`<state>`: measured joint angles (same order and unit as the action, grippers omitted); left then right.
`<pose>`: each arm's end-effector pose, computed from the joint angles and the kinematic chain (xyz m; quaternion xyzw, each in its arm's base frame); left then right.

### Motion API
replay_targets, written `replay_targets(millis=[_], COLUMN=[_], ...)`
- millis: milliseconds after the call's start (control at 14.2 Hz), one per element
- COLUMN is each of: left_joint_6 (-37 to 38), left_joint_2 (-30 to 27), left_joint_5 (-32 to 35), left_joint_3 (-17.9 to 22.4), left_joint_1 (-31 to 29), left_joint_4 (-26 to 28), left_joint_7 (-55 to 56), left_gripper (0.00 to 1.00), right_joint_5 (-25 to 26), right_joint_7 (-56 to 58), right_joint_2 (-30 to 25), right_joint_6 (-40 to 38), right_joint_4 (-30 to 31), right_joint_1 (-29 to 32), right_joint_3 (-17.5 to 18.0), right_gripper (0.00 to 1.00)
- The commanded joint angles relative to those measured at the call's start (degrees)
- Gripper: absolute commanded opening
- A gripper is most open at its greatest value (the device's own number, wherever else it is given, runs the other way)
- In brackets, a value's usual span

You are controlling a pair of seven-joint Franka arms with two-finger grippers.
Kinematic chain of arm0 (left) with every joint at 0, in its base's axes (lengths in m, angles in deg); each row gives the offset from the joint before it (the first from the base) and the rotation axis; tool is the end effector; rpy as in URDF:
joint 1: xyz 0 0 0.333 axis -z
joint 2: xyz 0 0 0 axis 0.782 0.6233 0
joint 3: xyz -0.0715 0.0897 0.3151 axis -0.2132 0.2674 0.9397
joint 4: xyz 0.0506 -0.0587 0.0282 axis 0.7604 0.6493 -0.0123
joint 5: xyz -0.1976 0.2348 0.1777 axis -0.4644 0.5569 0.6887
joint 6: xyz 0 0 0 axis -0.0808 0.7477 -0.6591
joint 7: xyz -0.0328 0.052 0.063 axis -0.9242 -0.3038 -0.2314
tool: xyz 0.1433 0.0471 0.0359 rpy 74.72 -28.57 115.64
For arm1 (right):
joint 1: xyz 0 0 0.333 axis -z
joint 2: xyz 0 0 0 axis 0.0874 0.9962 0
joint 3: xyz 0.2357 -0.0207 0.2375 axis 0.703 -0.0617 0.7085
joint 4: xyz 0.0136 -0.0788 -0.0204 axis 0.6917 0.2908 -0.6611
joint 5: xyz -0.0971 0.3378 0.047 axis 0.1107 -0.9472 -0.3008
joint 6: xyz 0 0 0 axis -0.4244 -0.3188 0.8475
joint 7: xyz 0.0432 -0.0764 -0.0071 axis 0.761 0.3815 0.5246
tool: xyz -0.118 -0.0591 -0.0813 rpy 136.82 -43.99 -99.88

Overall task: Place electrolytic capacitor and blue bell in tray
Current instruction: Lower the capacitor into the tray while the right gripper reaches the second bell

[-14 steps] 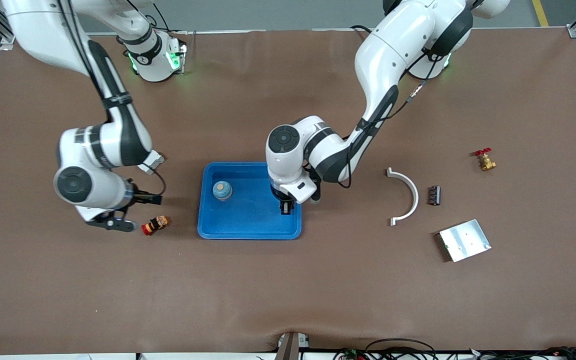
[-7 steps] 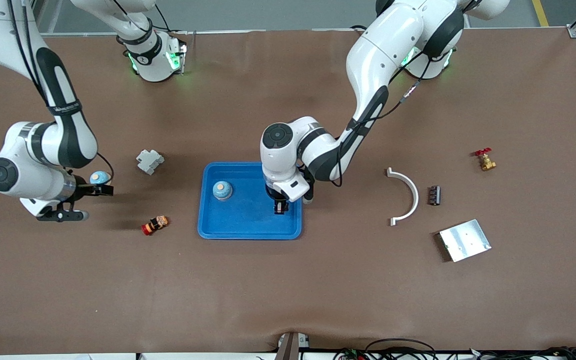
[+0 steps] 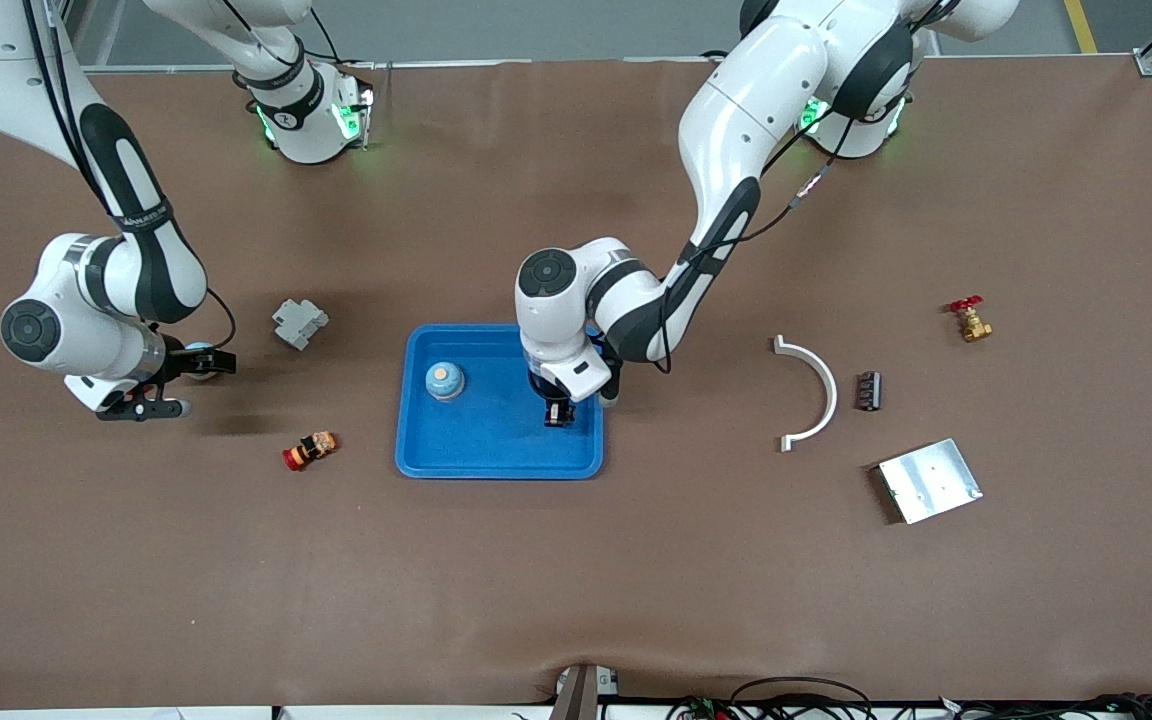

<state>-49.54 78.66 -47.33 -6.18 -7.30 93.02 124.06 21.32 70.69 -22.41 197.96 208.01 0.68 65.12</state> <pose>0.5359 -0.5534 0.1675 0.7321 0.6715 0.0785 0.0832 0.5183 -0.0951 0.2081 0.9946 0.0223 -0.1004 0.0112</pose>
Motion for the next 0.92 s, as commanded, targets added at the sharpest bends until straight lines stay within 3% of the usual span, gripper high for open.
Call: replay_targets(millis=[0,845], left_joint_6=[-0.5,-2.6], left_joint_2=[0.6,0.8], left_joint_5=[-0.9,-0.9], left_joint_3=[1.3,1.9], left_joint_1=[1.1,1.7], left_joint_4=[-1.6,-1.6], left_joint_7=[0.4,0.7], left_gripper=[0.0,0.0], right_joint_5=[-0.2,0.3], right_joint_7=[1.6,9.8], right_joint_2=[-1.2,1.4], right_joint_6=[-0.1,7.9], right_joint_4=[1.1,4.3], right_joint_1=[-0.1,0.0], right_joint_3=[-0.4,-3.7], right_gripper=[1.0,1.0])
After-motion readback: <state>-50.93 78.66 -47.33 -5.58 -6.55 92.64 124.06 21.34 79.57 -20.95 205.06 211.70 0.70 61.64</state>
